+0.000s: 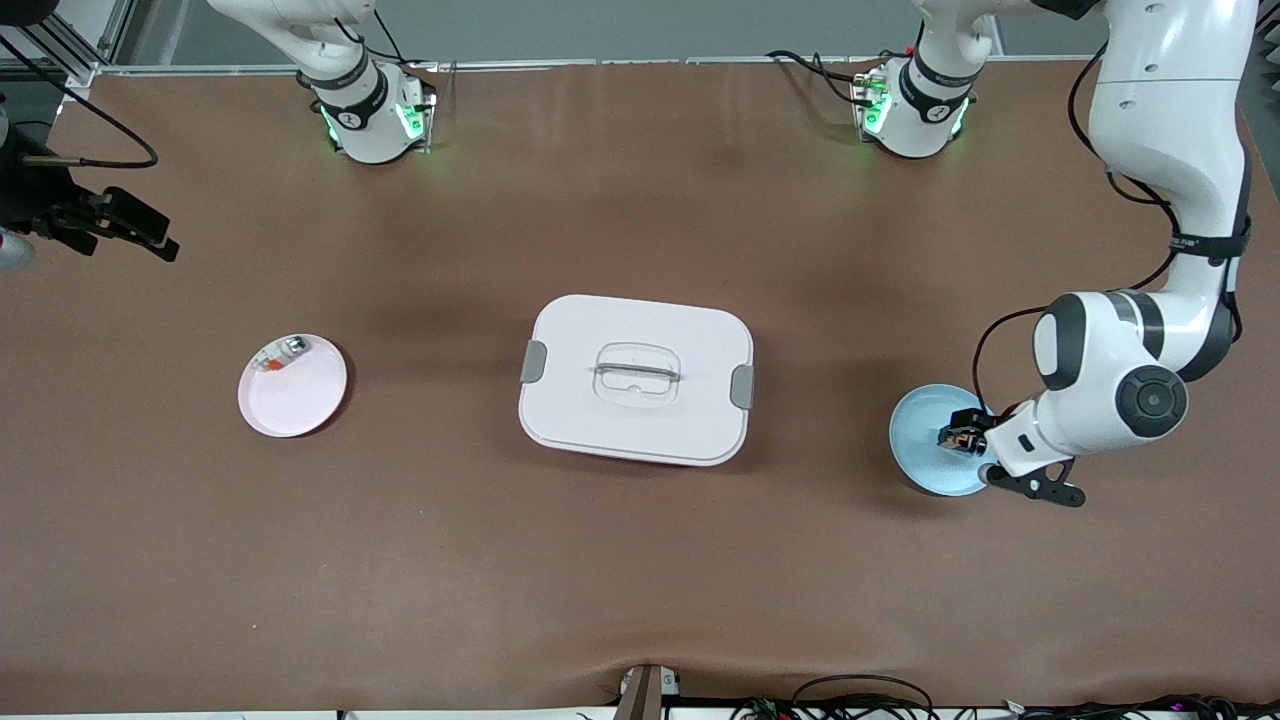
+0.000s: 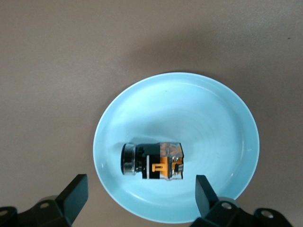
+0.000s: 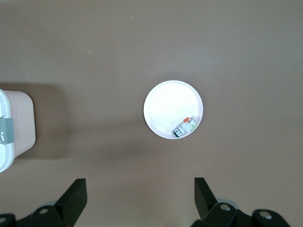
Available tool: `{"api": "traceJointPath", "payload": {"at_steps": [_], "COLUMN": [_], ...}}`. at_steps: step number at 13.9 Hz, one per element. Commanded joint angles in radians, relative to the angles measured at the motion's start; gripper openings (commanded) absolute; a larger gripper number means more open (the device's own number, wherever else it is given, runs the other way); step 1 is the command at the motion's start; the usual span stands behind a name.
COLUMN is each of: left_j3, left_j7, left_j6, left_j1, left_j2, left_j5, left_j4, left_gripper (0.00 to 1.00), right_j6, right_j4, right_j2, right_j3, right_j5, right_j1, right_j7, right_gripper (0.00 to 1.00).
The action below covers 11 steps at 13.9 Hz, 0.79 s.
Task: Transfer orange switch to right arm and place
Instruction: 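Move the left gripper down over the black-orange switch on the blue plate, then close the left gripper on the black-orange switch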
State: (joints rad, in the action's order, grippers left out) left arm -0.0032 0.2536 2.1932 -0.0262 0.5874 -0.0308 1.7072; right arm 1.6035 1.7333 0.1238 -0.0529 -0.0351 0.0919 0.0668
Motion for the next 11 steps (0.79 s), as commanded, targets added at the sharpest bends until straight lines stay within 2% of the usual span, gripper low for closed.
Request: {"api": "traceJointPath", "payload": {"at_steps": [1, 11], "left_j3": [-0.005, -0.003], "left_j7": [0.013, 0.016], "left_j6": [0.031, 0.129], "left_j1": [0.003, 0.009], "left_j2": [0.003, 0.034], "left_j5": [-0.003, -0.017], "left_j4": [0.029, 0.081], "left_gripper": [1.00, 1.00], "right_j6": [-0.001, -0.002], "right_j4": [0.023, 0.025], "right_j2": [0.028, 0.028], "right_j3": [-0.002, -0.002], "right_j5": [-0.014, -0.014], "right_j1": [0.008, 0.009], "right_j7": [0.004, 0.005], "right_gripper": [1.00, 1.00]}}
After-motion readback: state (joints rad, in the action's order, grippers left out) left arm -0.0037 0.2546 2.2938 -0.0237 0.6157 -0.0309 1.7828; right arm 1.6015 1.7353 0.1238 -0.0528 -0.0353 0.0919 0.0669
